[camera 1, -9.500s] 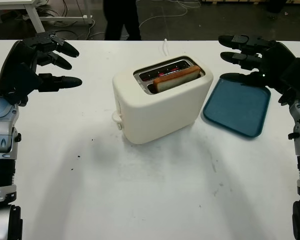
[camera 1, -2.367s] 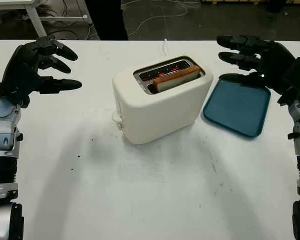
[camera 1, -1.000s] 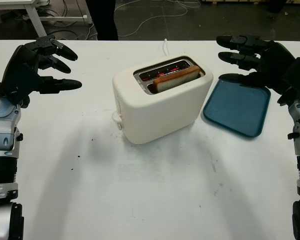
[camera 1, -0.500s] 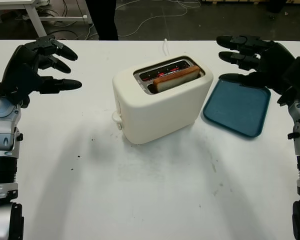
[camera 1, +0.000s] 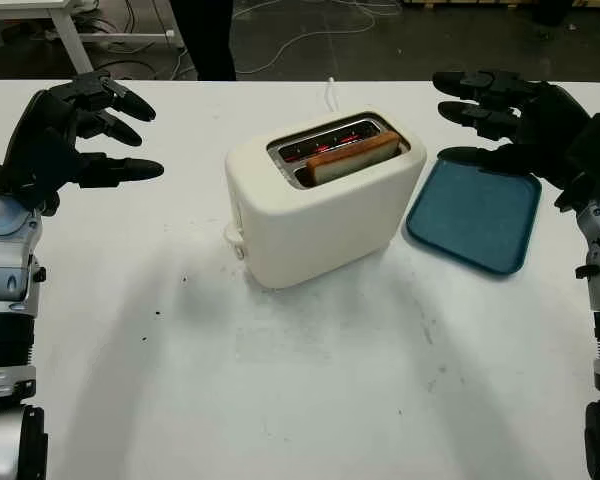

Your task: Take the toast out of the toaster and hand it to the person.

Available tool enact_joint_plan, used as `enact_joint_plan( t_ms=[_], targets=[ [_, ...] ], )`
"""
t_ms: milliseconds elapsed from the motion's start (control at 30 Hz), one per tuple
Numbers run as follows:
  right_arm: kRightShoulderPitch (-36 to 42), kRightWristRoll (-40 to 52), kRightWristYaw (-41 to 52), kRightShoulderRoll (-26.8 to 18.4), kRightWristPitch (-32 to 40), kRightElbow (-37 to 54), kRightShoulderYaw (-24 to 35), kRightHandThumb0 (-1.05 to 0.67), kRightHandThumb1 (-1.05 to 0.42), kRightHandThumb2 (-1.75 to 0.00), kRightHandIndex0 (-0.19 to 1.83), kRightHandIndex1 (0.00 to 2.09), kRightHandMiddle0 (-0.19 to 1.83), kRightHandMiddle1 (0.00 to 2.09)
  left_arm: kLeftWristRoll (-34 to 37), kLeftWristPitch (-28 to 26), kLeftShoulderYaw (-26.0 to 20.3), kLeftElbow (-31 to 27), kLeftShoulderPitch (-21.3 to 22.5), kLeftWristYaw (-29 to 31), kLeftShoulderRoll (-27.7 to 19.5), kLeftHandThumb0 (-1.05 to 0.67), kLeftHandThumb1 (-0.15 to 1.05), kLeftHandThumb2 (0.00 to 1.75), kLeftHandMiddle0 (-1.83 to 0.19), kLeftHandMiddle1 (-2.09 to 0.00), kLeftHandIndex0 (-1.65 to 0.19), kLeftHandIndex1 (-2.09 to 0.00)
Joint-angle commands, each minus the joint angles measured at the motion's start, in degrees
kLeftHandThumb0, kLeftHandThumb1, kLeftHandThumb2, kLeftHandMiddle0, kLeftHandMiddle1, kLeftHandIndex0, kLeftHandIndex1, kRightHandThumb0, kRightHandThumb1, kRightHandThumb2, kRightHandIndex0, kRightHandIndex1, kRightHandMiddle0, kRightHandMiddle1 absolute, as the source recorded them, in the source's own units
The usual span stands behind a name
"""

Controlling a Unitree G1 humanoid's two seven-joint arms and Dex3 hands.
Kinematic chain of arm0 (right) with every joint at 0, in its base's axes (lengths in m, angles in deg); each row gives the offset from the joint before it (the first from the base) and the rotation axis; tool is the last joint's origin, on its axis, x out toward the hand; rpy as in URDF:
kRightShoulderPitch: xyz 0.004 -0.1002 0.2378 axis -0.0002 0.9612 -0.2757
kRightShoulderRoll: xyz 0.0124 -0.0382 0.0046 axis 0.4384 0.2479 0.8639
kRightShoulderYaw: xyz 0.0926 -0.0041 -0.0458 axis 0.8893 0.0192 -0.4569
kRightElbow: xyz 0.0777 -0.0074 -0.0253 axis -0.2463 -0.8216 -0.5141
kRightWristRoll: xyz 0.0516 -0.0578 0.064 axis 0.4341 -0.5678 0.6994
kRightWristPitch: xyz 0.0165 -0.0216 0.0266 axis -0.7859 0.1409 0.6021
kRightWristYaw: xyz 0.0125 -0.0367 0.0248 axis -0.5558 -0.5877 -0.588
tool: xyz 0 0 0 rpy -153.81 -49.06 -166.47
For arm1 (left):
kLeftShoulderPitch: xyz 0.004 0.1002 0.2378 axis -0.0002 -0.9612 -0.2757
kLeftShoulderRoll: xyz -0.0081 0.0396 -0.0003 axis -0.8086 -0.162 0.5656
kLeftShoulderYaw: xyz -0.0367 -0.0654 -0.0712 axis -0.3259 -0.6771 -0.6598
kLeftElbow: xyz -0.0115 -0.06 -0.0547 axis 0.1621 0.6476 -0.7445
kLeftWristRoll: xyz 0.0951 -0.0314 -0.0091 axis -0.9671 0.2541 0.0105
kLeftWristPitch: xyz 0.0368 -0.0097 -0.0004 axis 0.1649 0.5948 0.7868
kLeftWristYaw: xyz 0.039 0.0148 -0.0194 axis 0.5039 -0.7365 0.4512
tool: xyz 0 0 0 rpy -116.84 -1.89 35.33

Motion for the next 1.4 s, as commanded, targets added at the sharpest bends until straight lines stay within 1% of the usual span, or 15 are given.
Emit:
enact_joint_plan(
  t_ms=[0, 433, 567, 667, 900, 1133, 1267, 1367],
  targets=[
    [0.0, 0.8, 0.4, 0.1, 0.6, 0.2, 0.4, -0.49, -0.80, 0.00, 0.33, 0.16, 0.42, 0.00, -0.1, 1.2, 0.1, 0.6, 0.5, -0.3, 0.1, -1.05, 0.59, 0.00, -0.48, -1.28, -0.53, -1.14],
    [0.1, 0.4, -0.2, 0.2, 2.2, 1.6, 0.3, -0.45, -0.79, 0.00, 0.32, 0.17, 0.42, 0.00, 0.5, 0.0, -0.1, 0.3, 0.5, -0.1, 0.4, -1.05, 0.57, 0.00, -0.46, -1.30, -0.52, -1.15],
    [0.0, 0.3, -0.2, 0.3, 1.6, 1.4, 0.2, -0.41, -0.80, 0.00, 0.31, 0.17, 0.41, 0.00, 0.1, 1.0, 0.1, 0.7, 0.5, -0.3, 0.3, -1.05, 0.57, 0.01, -0.47, -1.30, -0.51, -1.16],
    [-0.1, 0.3, 0.1, 0.2, 1.3, 1.1, 0.2, -0.41, -0.80, 0.00, 0.32, 0.18, 0.42, 0.00, -0.1, 1.1, 0.1, 0.7, 0.4, -0.6, 0.3, -1.05, 0.58, 0.01, -0.48, -1.30, -0.52, -1.16],
    [-0.1, 1.3, -0.4, 1.2, 3.0, 1.9, 0.5, -0.39, -0.79, 0.00, 0.30, 0.19, 0.41, 0.00, -0.2, 0.1, 0.1, 0.0, 0.2, -0.8, 0.2, -1.05, 0.58, 0.00, -0.48, -1.29, -0.53, -1.14],
    [0.1, 0.7, -0.4, 0.9, 3.5, 2.4, 0.6, -0.38, -0.79, 0.00, 0.29, 0.21, 0.41, 0.00, 0.3, -0.9, 0.2, -0.4, 0.1, -0.7, 0.6, -1.05, 0.57, 0.00, -0.47, -1.29, -0.53, -1.14],
    [0.1, 0.6, -0.2, 0.7, 3.7, 2.6, 0.6, -0.41, -0.79, 0.00, 0.29, 0.22, 0.41, 0.00, 0.9, -0.4, 0.0, 0.0, 0.2, -0.3, 1.0, -1.05, 0.56, 0.00, -0.46, -1.30, -0.53, -1.13],
    [0.1, 0.6, -0.3, 0.9, 3.4, 2.4, 0.7, -0.39, -0.79, 0.00, 0.28, 0.22, 0.41, 0.00, -0.1, -0.4, 0.2, -0.4, 0.1, -0.7, 0.7, -1.05, 0.57, 0.01, -0.46, -1.30, -0.53, -1.14]
  ],
)
